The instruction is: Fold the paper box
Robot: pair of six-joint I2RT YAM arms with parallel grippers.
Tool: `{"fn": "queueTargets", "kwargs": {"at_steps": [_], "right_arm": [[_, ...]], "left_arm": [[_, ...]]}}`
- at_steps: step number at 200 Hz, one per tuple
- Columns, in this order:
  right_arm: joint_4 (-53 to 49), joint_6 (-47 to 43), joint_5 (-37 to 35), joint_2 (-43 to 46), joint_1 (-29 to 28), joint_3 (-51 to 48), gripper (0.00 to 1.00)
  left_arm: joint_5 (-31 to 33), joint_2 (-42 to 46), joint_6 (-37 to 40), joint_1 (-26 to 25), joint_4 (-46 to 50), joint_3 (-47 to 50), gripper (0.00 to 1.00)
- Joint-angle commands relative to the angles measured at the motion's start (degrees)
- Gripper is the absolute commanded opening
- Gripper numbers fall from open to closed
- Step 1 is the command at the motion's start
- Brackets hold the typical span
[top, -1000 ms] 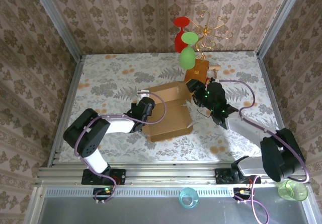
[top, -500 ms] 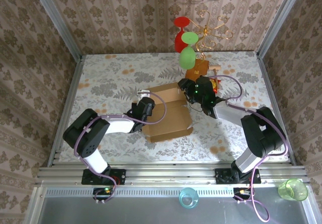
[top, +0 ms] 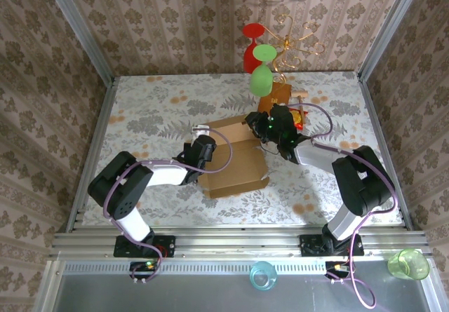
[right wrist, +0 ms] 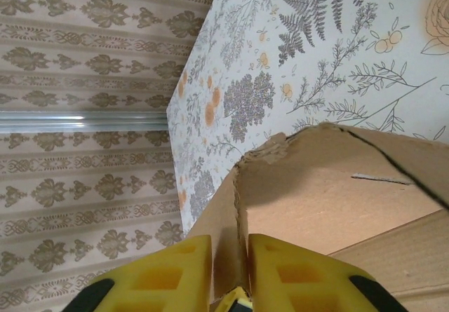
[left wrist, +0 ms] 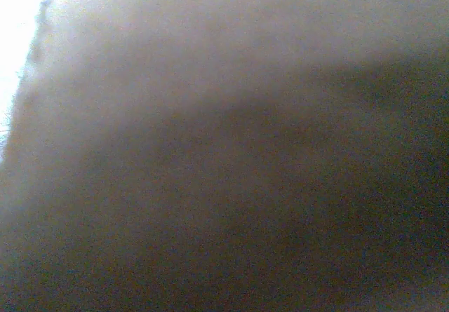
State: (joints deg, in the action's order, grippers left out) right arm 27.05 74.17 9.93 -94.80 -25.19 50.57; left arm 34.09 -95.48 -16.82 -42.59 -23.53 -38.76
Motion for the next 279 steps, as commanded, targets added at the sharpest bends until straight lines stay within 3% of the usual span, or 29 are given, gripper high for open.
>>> {"fn": "queueTargets", "kwargs": {"at_steps": [1,36,73,138,182,233,279], "right_arm": [[2.5,0.4,0.3,-0.2,-0.3,0.9,0.23],[3.9,-2.1,-3.3,5.1,0.1,-5.2,0.49],[3.5,-4.6,-8.5,13.6,0.1,-15.2,0.59],[5.2,-6.3,-11.2,12.7,-3.0,-21.2,0.61],[-1.5,-10.5,-10.9,12.9,-3.0,-18.3,0.6],[-0.5,-10.5,-9.2,10.1,-3.5,-16.6,0.61],[-0.1,-15.0,-8.7,6.8,-3.3,-11.7,0.65]], "left_arm": [[-1.1,1.0,2.9,0.5,4.2,-0.5,0.0],[-2.4,1.9,2.8,1.3,4.5,0.0,0.0],[-2.9,2.7,3.4,1.6,4.8,0.1,0.0],[-5.0,3.5,2.2,3.1,5.4,-0.3,0.0],[-10.3,10.5,-1.1,6.5,5.2,1.7,0.0],[-15.3,16.3,-4.0,10.6,9.8,-0.3,0.0],[-18.3,16.3,-3.8,11.7,13.3,-2.5,0.0]]}}
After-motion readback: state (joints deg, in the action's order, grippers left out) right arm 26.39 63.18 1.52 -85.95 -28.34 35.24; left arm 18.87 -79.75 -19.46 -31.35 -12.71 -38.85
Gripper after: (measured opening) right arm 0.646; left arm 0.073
